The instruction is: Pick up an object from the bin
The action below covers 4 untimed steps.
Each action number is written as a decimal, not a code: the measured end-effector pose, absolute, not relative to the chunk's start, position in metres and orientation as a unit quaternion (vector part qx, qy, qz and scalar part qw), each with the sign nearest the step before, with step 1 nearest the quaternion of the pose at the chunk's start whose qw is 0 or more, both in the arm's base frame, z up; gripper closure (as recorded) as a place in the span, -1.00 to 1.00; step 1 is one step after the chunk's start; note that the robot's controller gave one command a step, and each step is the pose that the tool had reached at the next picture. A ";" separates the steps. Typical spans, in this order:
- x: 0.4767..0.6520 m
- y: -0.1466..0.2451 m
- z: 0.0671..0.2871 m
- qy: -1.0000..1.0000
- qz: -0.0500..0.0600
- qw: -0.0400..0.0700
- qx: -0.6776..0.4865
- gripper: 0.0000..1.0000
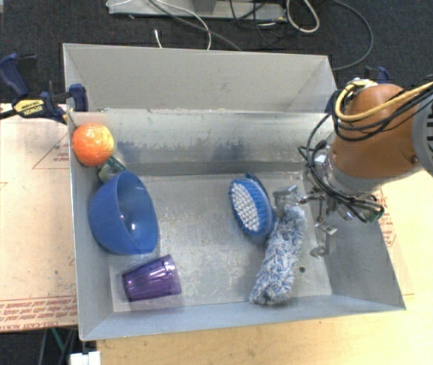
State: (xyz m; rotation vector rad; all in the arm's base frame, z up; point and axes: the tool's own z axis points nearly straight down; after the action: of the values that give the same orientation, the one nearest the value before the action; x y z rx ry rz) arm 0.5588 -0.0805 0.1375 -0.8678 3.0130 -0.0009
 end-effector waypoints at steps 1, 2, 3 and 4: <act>0.547 -0.063 0.098 0.903 0.001 0.003 -0.430 -1.00; 0.552 -0.044 0.069 0.840 0.000 0.003 -0.542 -1.00; 0.536 -0.061 0.070 0.813 -0.001 0.005 -0.582 1.00; 0.536 -0.061 0.070 0.813 -0.001 0.005 -0.582 1.00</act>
Offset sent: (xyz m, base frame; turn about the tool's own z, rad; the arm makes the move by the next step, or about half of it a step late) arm -0.0066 0.0343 -0.0675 -0.5871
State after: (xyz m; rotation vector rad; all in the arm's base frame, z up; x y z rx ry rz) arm 0.5356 -0.0610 0.0699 -1.8234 2.5462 -0.0027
